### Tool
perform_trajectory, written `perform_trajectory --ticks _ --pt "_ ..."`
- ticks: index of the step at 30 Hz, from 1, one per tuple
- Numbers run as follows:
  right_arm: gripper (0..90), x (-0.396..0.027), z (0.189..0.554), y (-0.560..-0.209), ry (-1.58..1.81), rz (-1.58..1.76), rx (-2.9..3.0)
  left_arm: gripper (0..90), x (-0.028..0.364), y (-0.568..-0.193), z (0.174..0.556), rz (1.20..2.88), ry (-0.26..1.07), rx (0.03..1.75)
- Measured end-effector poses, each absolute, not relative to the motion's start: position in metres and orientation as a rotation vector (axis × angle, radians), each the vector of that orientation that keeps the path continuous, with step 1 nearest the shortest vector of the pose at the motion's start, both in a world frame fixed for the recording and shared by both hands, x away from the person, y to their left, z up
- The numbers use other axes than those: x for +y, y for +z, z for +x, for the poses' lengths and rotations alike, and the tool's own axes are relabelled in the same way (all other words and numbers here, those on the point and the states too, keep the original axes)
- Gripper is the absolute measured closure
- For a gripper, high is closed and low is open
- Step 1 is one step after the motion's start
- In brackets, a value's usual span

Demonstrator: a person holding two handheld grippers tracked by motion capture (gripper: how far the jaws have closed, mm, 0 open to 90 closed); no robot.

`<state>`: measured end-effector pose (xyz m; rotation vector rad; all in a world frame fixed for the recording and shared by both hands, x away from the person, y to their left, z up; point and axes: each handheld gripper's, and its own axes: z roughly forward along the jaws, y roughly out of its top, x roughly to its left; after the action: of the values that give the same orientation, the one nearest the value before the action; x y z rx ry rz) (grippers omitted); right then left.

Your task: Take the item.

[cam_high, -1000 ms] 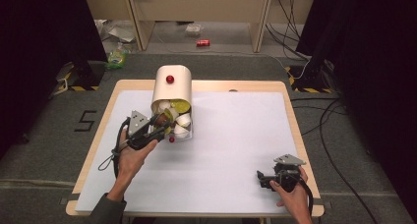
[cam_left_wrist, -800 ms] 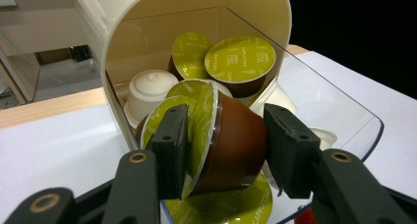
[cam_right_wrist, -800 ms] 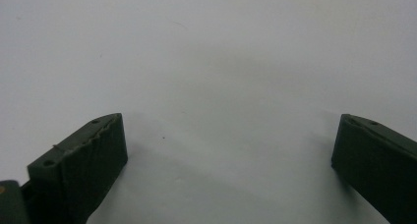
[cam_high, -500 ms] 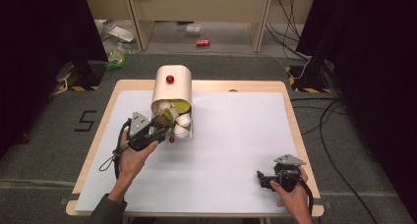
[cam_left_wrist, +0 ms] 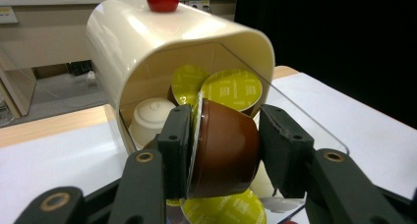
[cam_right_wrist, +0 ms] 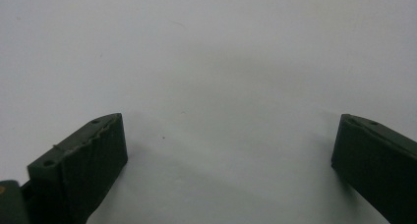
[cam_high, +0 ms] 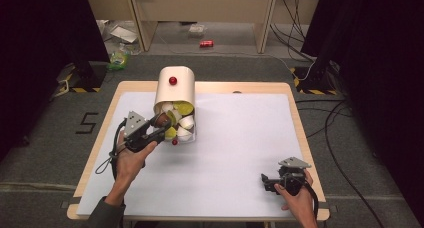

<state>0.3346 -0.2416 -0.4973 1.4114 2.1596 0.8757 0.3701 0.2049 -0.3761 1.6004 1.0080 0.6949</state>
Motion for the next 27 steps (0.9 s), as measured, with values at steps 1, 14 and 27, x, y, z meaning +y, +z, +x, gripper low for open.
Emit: perform_trajectory --ticks 1,14,27 --pt "0.7 -0.242 0.335 -0.497 0.875 1.411 2.16 57.1 0.205 -0.374 0.369 1.6 0.693 1.006" --pt "0.7 -0.242 0.335 -0.497 0.876 1.411 2.16 57.0 0.222 -0.363 0.361 1.583 0.725 1.014" --pt "0.7 -0.242 0.335 -0.497 0.875 1.411 2.159 57.0 0.255 -0.367 0.353 1.519 0.77 1.05"
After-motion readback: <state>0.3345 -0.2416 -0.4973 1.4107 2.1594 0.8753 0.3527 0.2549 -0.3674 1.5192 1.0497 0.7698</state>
